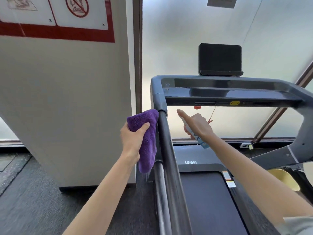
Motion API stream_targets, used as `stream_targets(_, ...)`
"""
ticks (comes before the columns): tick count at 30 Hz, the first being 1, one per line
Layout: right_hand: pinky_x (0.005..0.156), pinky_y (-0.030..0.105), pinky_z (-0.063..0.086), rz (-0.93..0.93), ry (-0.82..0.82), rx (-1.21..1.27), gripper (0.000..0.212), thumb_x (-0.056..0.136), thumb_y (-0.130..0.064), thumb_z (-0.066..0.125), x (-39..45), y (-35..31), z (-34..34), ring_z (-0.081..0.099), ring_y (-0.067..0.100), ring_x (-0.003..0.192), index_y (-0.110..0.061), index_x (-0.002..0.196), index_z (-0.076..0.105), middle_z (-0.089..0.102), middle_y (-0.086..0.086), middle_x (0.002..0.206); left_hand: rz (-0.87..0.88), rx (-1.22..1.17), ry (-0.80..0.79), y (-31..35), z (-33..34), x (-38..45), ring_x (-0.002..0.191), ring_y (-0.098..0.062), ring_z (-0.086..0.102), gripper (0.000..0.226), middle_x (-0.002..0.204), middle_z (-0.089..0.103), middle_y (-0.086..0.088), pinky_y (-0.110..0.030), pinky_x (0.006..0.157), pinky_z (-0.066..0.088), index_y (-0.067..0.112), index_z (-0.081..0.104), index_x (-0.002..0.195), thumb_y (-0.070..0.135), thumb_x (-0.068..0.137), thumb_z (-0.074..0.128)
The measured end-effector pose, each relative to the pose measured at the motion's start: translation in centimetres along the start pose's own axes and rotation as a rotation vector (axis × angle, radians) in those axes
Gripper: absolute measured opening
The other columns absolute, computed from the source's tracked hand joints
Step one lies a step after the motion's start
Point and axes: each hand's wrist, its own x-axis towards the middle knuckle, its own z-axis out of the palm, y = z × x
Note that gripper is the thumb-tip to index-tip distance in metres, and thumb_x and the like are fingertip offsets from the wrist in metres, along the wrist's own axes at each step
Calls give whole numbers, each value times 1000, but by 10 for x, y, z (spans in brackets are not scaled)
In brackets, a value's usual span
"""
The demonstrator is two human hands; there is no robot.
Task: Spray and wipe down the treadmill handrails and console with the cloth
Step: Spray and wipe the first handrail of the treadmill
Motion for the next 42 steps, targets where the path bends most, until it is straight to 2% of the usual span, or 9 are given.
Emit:
stream_targets(8, 81, 42, 56, -32, 98, -55, 70, 94, -60, 47, 4, -11, 2, 59, 21, 42, -9, 46, 56, 62, 1, 48, -4, -1, -2, 3, -2, 4, 76, -18, 68, 18, 83, 71, 1, -35, 74, 59, 19, 65, 88, 8, 80, 77)
stream_targets(18, 80, 38, 52, -36, 171, -65, 84, 90, -82, 41, -11, 7, 0, 64, 20, 47, -11, 48, 57, 54, -5, 39, -19, -4, -15, 1, -2, -1, 70, -11, 67, 19, 81, 70, 4, -27, 66, 57, 19, 65, 89, 7, 80, 76)
stream_targets(27, 80, 43, 56, -120, 187, -118, 76, 96, -67, 47, -51, 21, -4, 57, 27, 51, -8, 47, 49, 53, 2, 46, -10, 13, -24, 1, -9, -26, 73, -14, 67, 19, 82, 70, 3, -30, 69, 57, 19, 65, 89, 7, 80, 77)
stream_targets(29, 81, 42, 56, -126, 212, -124, 78, 88, -71, 43, -58, 21, -7, 56, 27, 52, -3, 50, 53, 52, 3, 47, -3, 11, -18, 2, -12, -33, 74, -15, 67, 20, 83, 70, 3, -30, 71, 57, 20, 65, 88, 7, 80, 77)
stream_targets(32, 80, 43, 55, -114, 273, -89, 99, 69, -81, 28, -70, 19, -11, 54, 27, 55, 12, 67, 62, 54, 8, 54, 3, 11, -15, 3, -19, -45, 78, -17, 67, 19, 85, 70, 2, -34, 77, 58, 20, 65, 88, 7, 80, 77)
stream_targets(35, 76, 41, 53, -121, 279, -100, 105, 67, -87, 26, -89, 20, -15, 54, 27, 57, 12, 68, 61, 54, 8, 55, 1, 17, -10, 4, -26, -59, 79, -18, 67, 19, 85, 70, 2, -35, 78, 58, 20, 66, 88, 8, 80, 77)
stream_targets(38, 70, 38, 49, -119, 265, -159, 98, 64, -94, 23, -114, 27, -17, 52, 27, 56, -2, 60, 57, 52, 7, 56, -1, 15, -1, 5, -31, -73, 79, -17, 67, 19, 86, 70, 2, -35, 77, 58, 20, 65, 88, 8, 80, 77)
stream_targets(40, 76, 41, 53, -107, 228, -160, 109, 63, -97, 23, -131, 33, -18, 55, 29, 57, 6, 65, 58, 53, 5, 56, -8, 25, 12, 6, -34, -83, 80, -18, 68, 19, 86, 70, 2, -34, 77, 58, 21, 65, 88, 10, 80, 78)
stream_targets(42, 78, 41, 53, -93, 204, -139, 106, 71, -93, 33, -143, 38, -19, 64, 34, 61, 8, 72, 65, 54, -4, 47, -9, 37, 21, 5, -36, -94, 80, -18, 68, 19, 87, 71, 2, -34, 77, 58, 21, 65, 88, 11, 80, 78)
